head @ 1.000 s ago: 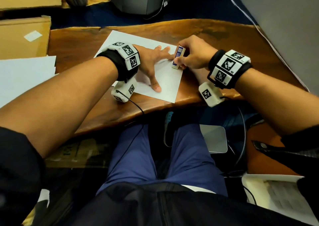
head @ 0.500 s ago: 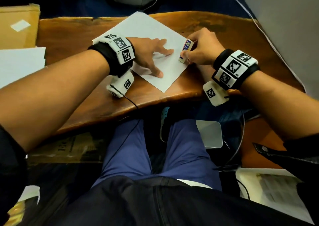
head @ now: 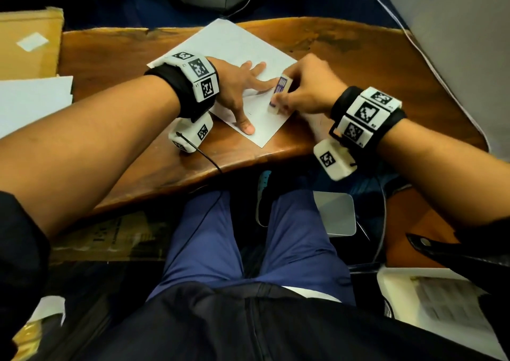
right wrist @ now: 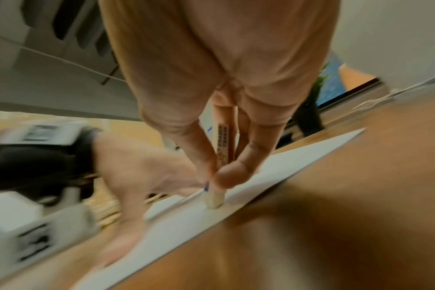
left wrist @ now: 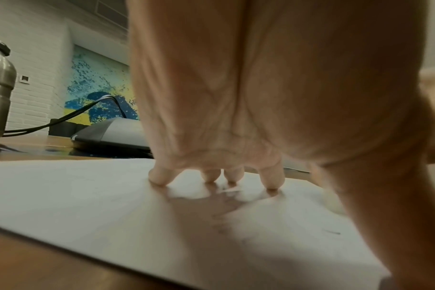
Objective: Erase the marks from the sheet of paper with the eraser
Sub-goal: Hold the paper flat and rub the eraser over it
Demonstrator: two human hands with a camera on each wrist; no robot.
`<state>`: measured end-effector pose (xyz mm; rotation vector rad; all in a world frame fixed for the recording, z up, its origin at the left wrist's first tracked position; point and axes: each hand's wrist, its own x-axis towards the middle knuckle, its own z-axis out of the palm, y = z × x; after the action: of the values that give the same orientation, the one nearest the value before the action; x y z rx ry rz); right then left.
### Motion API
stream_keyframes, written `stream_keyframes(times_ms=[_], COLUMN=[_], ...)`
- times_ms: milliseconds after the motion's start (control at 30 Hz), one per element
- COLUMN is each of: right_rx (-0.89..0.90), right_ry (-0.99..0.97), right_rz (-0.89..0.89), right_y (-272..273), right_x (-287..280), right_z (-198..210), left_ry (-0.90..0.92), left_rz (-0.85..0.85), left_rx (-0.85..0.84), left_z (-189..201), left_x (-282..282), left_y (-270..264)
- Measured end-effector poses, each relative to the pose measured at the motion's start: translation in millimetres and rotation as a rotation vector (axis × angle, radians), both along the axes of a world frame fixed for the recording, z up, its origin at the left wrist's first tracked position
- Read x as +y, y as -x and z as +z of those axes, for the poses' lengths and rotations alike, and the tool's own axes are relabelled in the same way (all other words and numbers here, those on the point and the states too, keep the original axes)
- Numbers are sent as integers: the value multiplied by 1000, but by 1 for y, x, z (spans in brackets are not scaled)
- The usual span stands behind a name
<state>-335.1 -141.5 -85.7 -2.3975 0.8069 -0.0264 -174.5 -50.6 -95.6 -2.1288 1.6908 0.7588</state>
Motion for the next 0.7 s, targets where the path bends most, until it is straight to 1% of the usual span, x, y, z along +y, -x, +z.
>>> stream_keyframes(times_ms=[67, 133, 200, 233, 300, 333, 367, 433, 500, 567, 633, 700], right_rx=[-37, -45, -46, -44, -30, -18, -11, -8, -44, -46, -41, -35], right_ry=[1, 57, 112, 107, 37, -17, -84, -176, -180, -86, 30, 25], right_rz=[-101, -113, -54, 0, 98, 102, 69, -65, -223, -320, -301, -192], right_y=[-3, -4, -2, 0, 4, 6, 6, 4, 1, -2, -3, -1], right_x=[-15, -11, 6, 17, 33, 31, 24, 0, -25, -40, -38, -15], right_z=[2, 3, -3, -5, -9, -8, -7, -3, 3, 6, 5, 2], left_ry=[2, 6, 10, 12, 8, 5, 4, 6, 11, 9, 9, 4], left_rz=[-15, -20, -9, -8, -18, -24, -23, -21, -39, -50, -50, -38], left_rx=[-6, -8, 10, 24, 45, 44, 36, 14, -7, -16, -18, -6], left_z=[-1, -3, -4, -5, -4, -4, -3, -2, -3, -5, -6, -4], left_x=[0, -1, -1, -1, 1, 0, 0, 0, 0, 0, -1, 0], left_y=[0, -2, -4, -5, -5, -4, -3, -1, -2, -4, -3, -2])
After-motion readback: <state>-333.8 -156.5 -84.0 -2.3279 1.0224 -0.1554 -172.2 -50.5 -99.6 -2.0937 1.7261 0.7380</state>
